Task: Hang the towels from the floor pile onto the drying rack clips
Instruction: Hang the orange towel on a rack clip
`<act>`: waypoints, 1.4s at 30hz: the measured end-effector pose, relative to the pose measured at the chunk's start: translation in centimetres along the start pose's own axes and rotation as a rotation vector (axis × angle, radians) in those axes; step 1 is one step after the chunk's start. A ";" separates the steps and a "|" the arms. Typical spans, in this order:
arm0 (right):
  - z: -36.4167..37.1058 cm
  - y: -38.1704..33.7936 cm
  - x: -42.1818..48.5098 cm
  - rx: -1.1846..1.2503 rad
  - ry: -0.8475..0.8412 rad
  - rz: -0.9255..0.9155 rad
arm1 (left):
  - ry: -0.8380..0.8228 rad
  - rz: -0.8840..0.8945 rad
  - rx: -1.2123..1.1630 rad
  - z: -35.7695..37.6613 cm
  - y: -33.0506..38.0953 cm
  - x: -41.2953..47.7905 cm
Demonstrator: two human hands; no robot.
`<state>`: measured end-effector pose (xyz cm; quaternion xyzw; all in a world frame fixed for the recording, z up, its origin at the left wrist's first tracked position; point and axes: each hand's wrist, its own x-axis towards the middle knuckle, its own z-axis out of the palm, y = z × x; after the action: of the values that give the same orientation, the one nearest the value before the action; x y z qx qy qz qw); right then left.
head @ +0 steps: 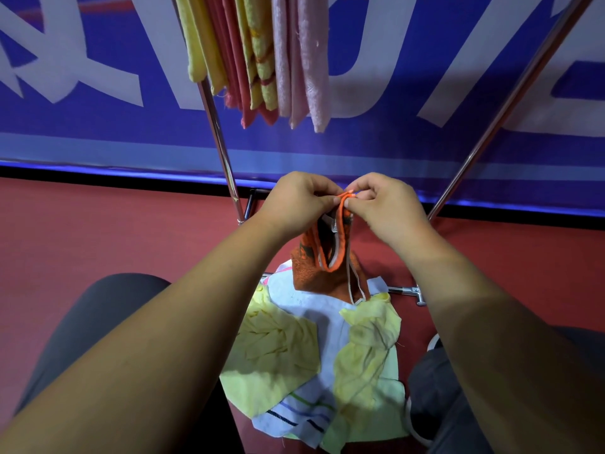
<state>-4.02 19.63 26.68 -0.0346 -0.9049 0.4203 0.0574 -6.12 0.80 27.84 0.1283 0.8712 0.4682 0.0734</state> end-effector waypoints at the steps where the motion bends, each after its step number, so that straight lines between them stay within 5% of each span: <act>1: 0.0 0.0 0.0 -0.009 0.009 -0.005 | -0.005 -0.013 0.000 0.0 0.3 -0.1; 11: -1.0 -1.4 -0.2 0.146 0.080 0.037 | -0.094 -0.131 0.434 1.6 -0.2 -1.1; 15: -3.1 -3.9 -1.0 0.357 0.165 0.076 | -0.069 -0.146 0.205 0.9 -0.1 -2.1; 20: -6.5 -7.6 -2.9 0.645 0.138 0.151 | 0.223 0.016 -0.075 -2.1 3.5 -4.2; 23: -9.2 -10.0 -3.5 0.791 0.173 0.127 | 0.181 0.189 -0.162 -5.5 7.3 -5.3; 36: -21.1 -23.5 -4.5 0.938 0.255 -0.086 | 0.409 0.444 0.138 -18.6 25.7 -8.9; 42: -24.1 -27.9 -5.7 1.046 0.199 -0.087 | 0.270 0.420 0.173 -21.2 28.5 -11.6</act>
<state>4.40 19.25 63.02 -0.0036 -0.5653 0.8072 0.1699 4.15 -4.43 63.45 0.2487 0.8641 0.4098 -0.1534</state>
